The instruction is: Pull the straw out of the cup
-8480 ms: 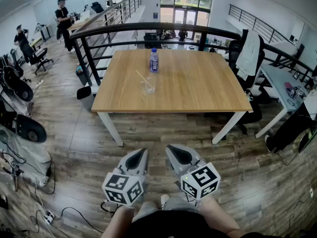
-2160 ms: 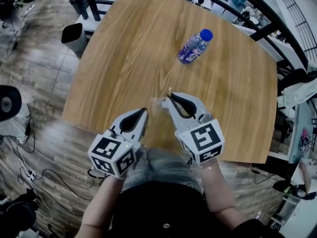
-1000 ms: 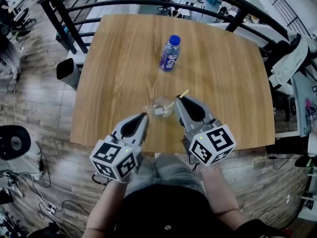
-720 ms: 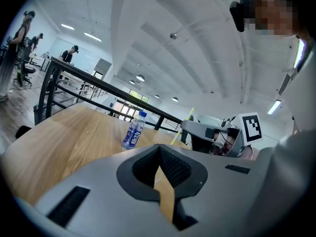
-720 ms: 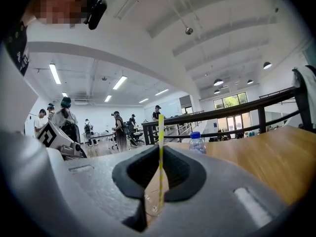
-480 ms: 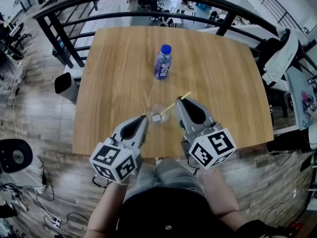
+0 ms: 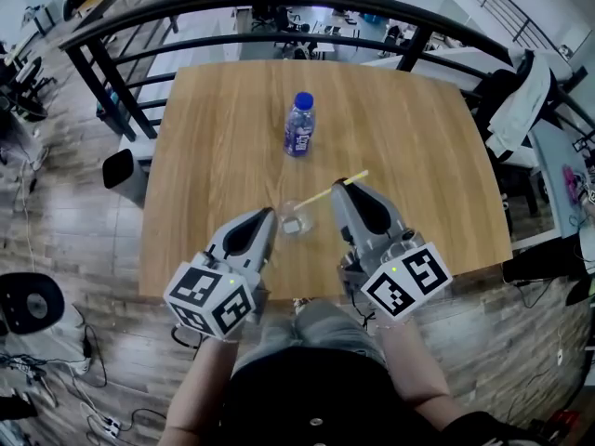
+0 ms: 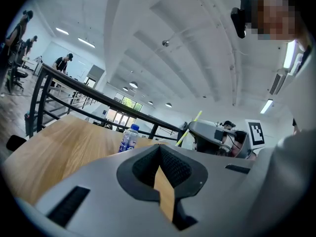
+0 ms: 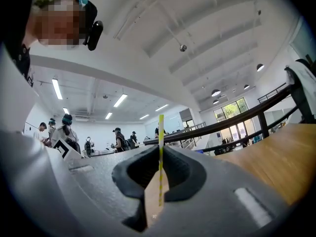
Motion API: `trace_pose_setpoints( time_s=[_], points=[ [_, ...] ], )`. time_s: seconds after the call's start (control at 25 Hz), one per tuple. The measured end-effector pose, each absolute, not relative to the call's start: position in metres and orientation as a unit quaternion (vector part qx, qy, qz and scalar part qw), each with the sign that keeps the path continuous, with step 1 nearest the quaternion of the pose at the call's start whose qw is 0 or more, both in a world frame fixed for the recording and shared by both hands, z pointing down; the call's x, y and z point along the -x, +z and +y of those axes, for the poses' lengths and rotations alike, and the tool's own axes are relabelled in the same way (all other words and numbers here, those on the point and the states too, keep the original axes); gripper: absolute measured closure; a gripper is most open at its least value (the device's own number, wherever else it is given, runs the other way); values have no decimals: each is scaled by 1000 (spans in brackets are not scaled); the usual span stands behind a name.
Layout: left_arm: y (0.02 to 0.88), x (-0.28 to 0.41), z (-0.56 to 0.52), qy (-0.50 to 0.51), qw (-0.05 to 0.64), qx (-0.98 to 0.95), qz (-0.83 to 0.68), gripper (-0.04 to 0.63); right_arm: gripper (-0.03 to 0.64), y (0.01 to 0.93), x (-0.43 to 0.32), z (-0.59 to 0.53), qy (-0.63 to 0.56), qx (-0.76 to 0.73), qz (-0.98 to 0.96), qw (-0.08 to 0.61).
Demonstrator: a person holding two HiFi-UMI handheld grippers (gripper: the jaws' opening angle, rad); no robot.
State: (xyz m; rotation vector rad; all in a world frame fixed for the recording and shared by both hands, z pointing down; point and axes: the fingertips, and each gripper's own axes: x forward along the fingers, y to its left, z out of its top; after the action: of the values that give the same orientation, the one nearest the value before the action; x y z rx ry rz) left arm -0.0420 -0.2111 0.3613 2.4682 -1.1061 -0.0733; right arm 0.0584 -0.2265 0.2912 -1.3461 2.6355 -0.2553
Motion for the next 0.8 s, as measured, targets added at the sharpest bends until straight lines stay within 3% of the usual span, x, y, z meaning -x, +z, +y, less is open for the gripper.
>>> trace_pose_setpoints(
  time_s=[0.8],
  points=[
    [369, 38, -183, -33, 232, -897, -375, 583, 596, 275, -81, -180, -85, 410, 882, 216]
  ],
)
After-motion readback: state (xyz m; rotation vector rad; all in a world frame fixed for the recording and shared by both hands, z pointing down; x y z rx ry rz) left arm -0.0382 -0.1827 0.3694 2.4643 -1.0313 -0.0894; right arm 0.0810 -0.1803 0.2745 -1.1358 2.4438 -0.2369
